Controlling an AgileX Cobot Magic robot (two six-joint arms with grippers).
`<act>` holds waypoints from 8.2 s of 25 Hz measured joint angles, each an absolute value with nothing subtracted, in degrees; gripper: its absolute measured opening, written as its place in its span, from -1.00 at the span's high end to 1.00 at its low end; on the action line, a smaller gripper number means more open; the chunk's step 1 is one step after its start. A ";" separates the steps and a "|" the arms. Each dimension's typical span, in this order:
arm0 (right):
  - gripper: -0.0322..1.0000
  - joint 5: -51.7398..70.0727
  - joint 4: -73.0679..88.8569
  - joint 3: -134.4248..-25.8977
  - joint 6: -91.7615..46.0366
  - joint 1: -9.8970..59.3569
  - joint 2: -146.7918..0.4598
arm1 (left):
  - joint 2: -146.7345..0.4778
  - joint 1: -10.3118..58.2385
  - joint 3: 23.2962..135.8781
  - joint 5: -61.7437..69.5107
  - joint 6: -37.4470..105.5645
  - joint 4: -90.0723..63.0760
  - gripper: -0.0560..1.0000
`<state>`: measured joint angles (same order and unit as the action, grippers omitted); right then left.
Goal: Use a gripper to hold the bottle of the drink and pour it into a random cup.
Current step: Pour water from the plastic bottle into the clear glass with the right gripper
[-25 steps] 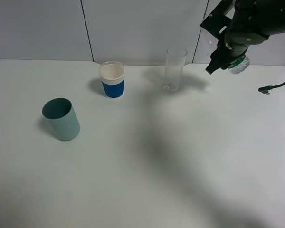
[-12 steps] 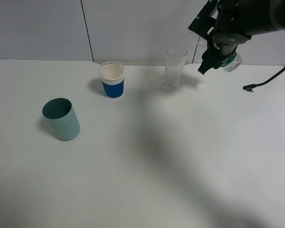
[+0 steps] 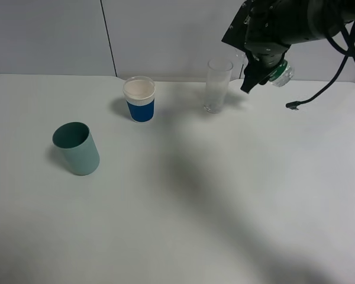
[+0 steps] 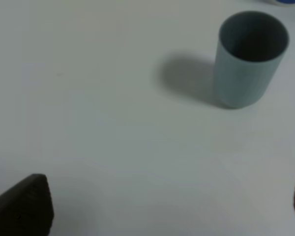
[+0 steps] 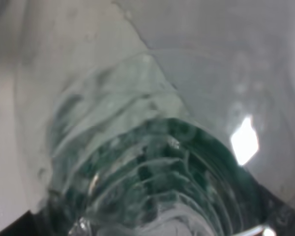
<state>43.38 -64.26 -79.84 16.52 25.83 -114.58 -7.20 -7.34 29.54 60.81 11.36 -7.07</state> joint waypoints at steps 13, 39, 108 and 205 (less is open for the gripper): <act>-0.13 47.71 -64.22 -82.47 10.77 27.15 -115.65 | -7.20 -7.34 29.54 60.81 11.36 -7.07 -0.99; -0.13 52.61 -64.22 -82.47 4.07 27.33 -115.65 | -7.20 -7.34 29.54 60.81 11.36 -7.07 -0.99; -0.13 59.87 -60.25 -91.77 -7.53 29.37 -119.69 | -7.20 -7.34 29.54 60.81 11.36 -7.07 -0.99; -0.13 62.44 -62.72 -87.60 -16.85 29.11 -118.07 | -7.20 -7.34 29.54 60.81 11.36 -7.07 -0.99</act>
